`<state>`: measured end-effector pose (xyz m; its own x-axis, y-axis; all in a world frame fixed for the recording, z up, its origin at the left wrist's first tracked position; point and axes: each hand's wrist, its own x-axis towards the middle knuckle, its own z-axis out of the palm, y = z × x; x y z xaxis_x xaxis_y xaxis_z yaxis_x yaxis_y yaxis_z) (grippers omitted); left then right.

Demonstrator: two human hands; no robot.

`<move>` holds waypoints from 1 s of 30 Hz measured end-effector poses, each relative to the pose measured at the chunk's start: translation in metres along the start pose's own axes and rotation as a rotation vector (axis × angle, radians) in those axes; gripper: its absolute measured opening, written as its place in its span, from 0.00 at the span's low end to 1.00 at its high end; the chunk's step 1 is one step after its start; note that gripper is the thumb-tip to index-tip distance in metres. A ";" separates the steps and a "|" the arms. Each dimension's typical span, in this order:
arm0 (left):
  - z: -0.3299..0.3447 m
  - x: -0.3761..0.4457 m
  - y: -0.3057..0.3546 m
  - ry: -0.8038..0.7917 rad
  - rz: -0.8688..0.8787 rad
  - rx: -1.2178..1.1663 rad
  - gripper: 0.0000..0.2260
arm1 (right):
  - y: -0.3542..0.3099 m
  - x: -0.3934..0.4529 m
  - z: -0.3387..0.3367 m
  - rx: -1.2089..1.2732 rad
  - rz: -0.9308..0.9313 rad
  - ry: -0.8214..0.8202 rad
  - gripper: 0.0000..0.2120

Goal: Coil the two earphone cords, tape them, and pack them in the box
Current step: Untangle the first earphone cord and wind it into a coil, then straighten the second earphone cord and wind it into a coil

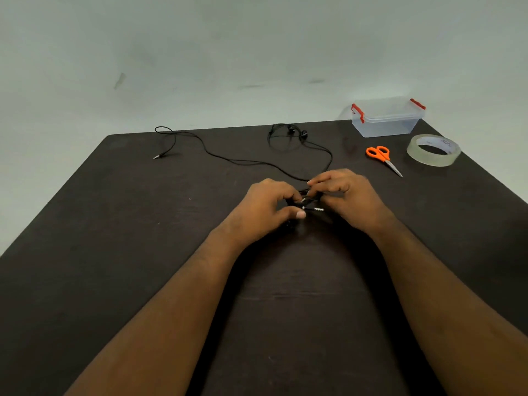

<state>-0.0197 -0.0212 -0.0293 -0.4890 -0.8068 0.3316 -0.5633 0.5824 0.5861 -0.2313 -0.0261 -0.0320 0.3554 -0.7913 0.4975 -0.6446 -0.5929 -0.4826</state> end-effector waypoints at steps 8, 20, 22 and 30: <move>0.055 0.025 0.041 -0.200 0.217 0.286 0.10 | 0.031 -0.041 -0.058 -0.441 -0.195 -0.216 0.12; 0.080 0.033 0.040 -0.112 0.292 0.376 0.15 | 0.055 -0.063 -0.064 -0.222 -0.049 -0.199 0.25; 0.081 0.033 0.037 -0.110 0.292 0.341 0.16 | 0.058 -0.064 -0.065 -0.201 -0.033 -0.184 0.25; 0.081 0.032 0.032 0.022 0.265 0.251 0.16 | 0.059 -0.063 -0.062 -0.053 0.070 -0.091 0.27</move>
<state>-0.1074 -0.0207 -0.0601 -0.6268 -0.6249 0.4655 -0.5664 0.7756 0.2786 -0.3339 -0.0016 -0.0473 0.3666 -0.8423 0.3951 -0.7038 -0.5289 -0.4743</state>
